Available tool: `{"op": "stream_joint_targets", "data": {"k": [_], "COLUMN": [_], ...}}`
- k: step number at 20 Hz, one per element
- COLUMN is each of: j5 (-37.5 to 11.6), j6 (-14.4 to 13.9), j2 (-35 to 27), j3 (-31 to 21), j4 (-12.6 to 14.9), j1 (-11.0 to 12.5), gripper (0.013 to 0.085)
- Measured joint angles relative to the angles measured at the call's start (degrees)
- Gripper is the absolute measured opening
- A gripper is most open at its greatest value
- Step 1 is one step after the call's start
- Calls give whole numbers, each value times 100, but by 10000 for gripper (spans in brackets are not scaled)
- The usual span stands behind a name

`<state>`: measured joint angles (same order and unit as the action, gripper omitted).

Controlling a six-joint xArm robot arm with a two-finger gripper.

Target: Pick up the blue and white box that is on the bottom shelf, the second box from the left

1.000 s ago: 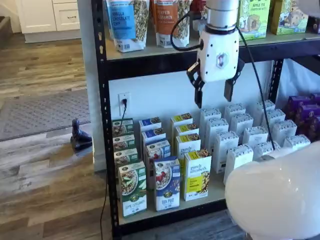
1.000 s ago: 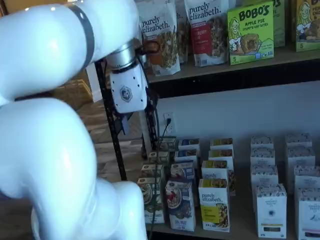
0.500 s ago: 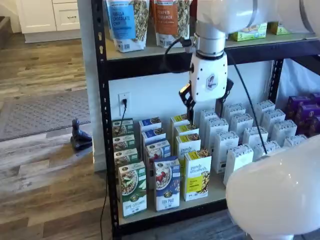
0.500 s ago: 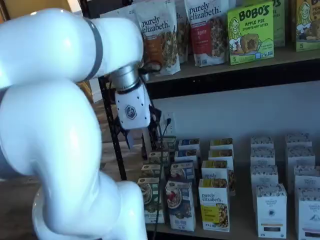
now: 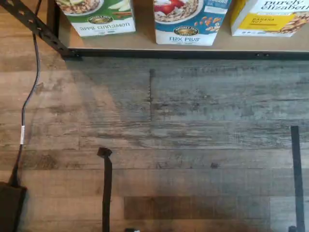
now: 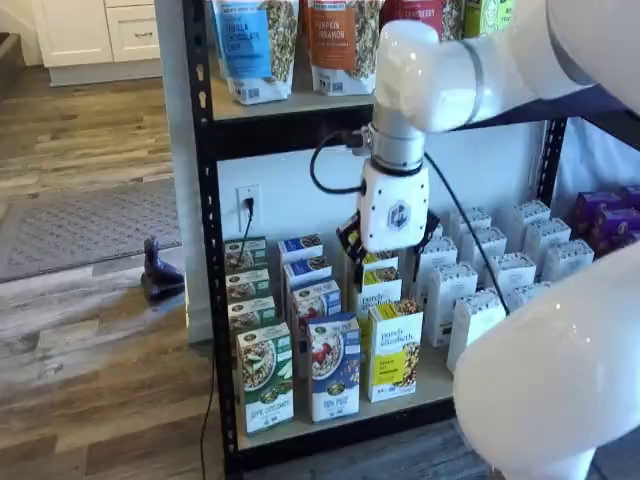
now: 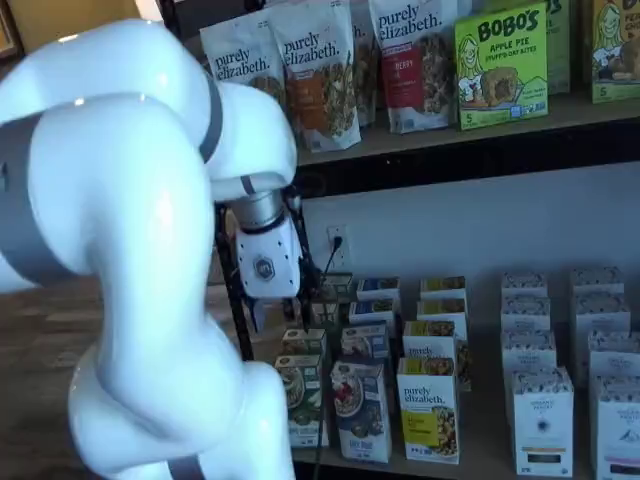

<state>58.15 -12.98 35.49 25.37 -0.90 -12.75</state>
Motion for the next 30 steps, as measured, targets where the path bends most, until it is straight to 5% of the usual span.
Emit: {"op": "stream_joint_targets", "data": {"k": [10,16,22,30], "j5": [-1514,-1975,-2913,-3511], "j6": [16,119,-184,-41], "j2": [-1029,-1742,-2365,-3248], "j3": [-390,-328,-414,-186], "j4": [40,68,584,420], "j1": [23,141,276,277], "gripper": [850,850,850,850]}}
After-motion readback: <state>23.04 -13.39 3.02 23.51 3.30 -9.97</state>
